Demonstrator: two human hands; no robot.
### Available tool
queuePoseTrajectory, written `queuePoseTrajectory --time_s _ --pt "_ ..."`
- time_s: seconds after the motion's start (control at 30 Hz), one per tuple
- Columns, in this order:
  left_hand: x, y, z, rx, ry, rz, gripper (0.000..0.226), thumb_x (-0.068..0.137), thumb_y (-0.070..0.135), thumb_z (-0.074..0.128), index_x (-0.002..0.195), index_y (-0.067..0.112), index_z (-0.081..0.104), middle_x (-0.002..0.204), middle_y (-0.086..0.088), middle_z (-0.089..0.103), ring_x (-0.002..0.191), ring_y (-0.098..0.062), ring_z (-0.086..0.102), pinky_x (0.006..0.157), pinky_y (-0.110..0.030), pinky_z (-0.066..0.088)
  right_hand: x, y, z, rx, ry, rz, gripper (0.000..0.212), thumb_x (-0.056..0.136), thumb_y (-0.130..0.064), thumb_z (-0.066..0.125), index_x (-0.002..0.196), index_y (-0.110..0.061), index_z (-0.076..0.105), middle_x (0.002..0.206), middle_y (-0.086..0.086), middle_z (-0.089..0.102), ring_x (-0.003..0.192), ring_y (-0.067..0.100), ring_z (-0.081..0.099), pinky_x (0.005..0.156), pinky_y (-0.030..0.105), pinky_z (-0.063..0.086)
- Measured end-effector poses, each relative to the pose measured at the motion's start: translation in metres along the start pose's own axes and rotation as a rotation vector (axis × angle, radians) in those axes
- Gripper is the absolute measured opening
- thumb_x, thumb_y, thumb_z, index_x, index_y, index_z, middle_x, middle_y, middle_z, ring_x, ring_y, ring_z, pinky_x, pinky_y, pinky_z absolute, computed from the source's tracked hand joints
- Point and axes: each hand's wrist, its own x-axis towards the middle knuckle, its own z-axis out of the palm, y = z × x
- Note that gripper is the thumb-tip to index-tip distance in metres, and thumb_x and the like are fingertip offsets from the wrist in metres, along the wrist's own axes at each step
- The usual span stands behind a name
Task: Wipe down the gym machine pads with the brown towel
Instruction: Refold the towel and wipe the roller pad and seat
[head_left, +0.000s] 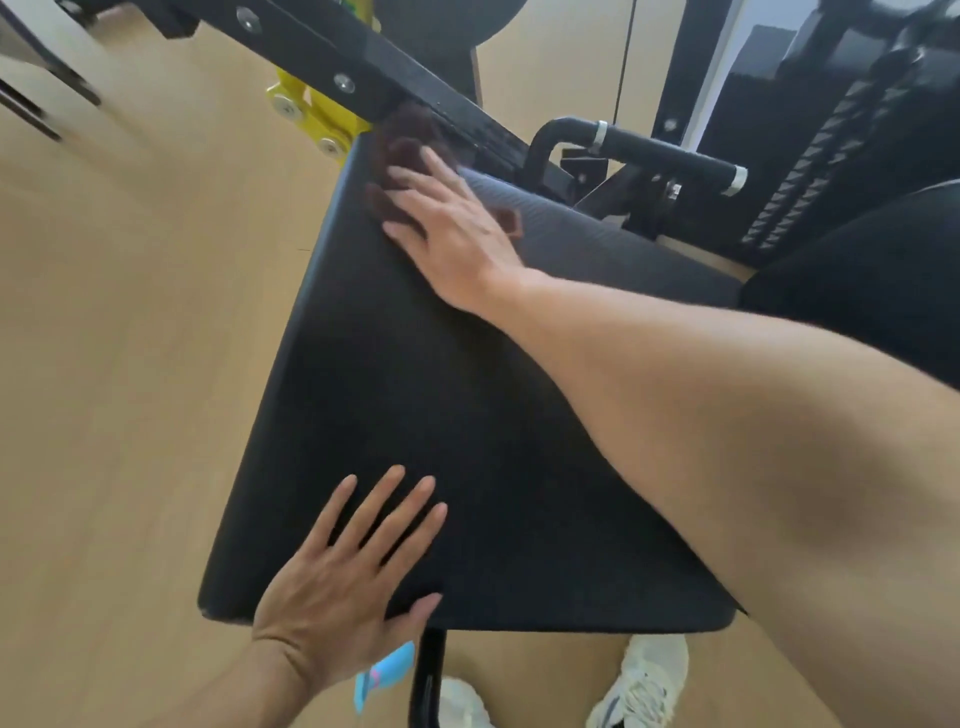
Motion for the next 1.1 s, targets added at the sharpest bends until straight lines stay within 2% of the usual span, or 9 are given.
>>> queuePoseTrajectory --time_s 0.07,0.17,0.3,0.4,0.57,0.73,0.83,0.97,1.1 --pt "0.0 -0.001 0.002 0.01 0.02 0.001 0.077 0.091 0.06 0.047 0.153 0.016 0.037 0.162 -0.008 0.037 0.151 -0.032 0.028 0.116 -0.059 0.028 0.009 -0.008 0.011 -0.143 -0.105 -0.084 0.045 0.105 -0.041 0.046 0.148 -0.03 0.052 0.165 -0.004 0.033 0.157 0.025 0.011 0.128 0.045 0.008" --pt "0.001 -0.002 0.002 0.021 0.069 0.013 0.075 0.09 0.057 0.048 0.15 0.012 0.044 0.161 -0.01 0.039 0.15 -0.033 0.031 0.114 -0.061 0.032 -0.007 0.02 -0.003 -0.185 -0.046 0.013 0.045 0.106 -0.03 0.043 0.151 -0.029 0.047 0.166 -0.003 0.03 0.158 0.025 0.008 0.128 0.042 0.009" --pt "0.001 -0.001 0.004 0.025 0.099 0.014 0.072 0.091 0.055 0.048 0.148 0.01 0.049 0.161 -0.01 0.039 0.149 -0.032 0.034 0.113 -0.062 0.034 -0.073 0.09 -0.037 -0.232 0.035 0.442 0.051 0.105 -0.012 0.036 0.155 -0.023 0.041 0.167 0.001 0.027 0.158 0.027 0.003 0.128 0.045 0.009" --pt "0.001 -0.002 0.006 0.023 0.125 0.018 0.072 0.091 0.054 0.048 0.146 0.009 0.052 0.16 -0.01 0.04 0.149 -0.032 0.034 0.114 -0.062 0.033 -0.121 0.125 -0.058 -0.208 0.173 0.87 0.049 0.105 -0.01 0.029 0.152 -0.018 0.04 0.167 0.003 0.023 0.157 0.03 0.001 0.124 0.051 0.023" --pt "0.0 -0.002 0.008 0.031 0.132 0.02 0.072 0.094 0.057 0.044 0.151 0.013 0.045 0.162 -0.009 0.037 0.151 -0.032 0.032 0.117 -0.061 0.031 -0.115 0.101 -0.05 -0.097 0.326 1.035 0.052 0.102 -0.003 0.033 0.152 -0.014 0.043 0.167 0.003 0.025 0.157 0.029 0.002 0.124 0.042 0.016" --pt "-0.001 -0.003 0.011 0.031 0.155 0.018 0.071 0.095 0.057 0.045 0.152 0.015 0.044 0.162 -0.008 0.036 0.151 -0.033 0.031 0.118 -0.059 0.029 -0.132 0.028 -0.027 0.045 0.345 0.895 0.045 0.108 -0.014 0.037 0.152 -0.017 0.044 0.166 0.003 0.028 0.157 0.023 0.008 0.126 0.048 0.012" --pt "-0.002 -0.001 0.011 0.036 0.177 0.005 0.068 0.097 0.057 0.044 0.151 0.016 0.047 0.161 -0.007 0.039 0.15 -0.032 0.032 0.118 -0.058 0.029 -0.148 -0.036 -0.009 0.178 0.239 0.705 0.042 0.109 -0.023 0.04 0.15 -0.02 0.048 0.165 0.001 0.031 0.157 0.02 0.01 0.125 0.048 0.009" --pt "-0.001 -0.001 0.008 0.049 0.185 0.003 0.066 0.099 0.058 0.038 0.15 0.017 0.048 0.158 -0.007 0.042 0.149 -0.031 0.035 0.119 -0.056 0.029 -0.172 -0.071 0.013 -0.042 0.058 0.423 0.046 0.104 -0.035 0.053 0.149 -0.028 0.05 0.16 -0.003 0.039 0.151 0.023 0.02 0.121 0.043 0.024" --pt "-0.002 0.001 0.009 0.037 0.23 -0.002 0.062 0.1 0.056 0.038 0.145 0.018 0.054 0.154 -0.007 0.049 0.146 -0.03 0.041 0.117 -0.054 0.034 -0.182 -0.064 0.019 -0.181 0.079 0.442 0.045 0.101 -0.049 0.048 0.145 -0.038 0.052 0.149 -0.004 0.045 0.133 0.026 0.035 0.111 0.044 0.035"
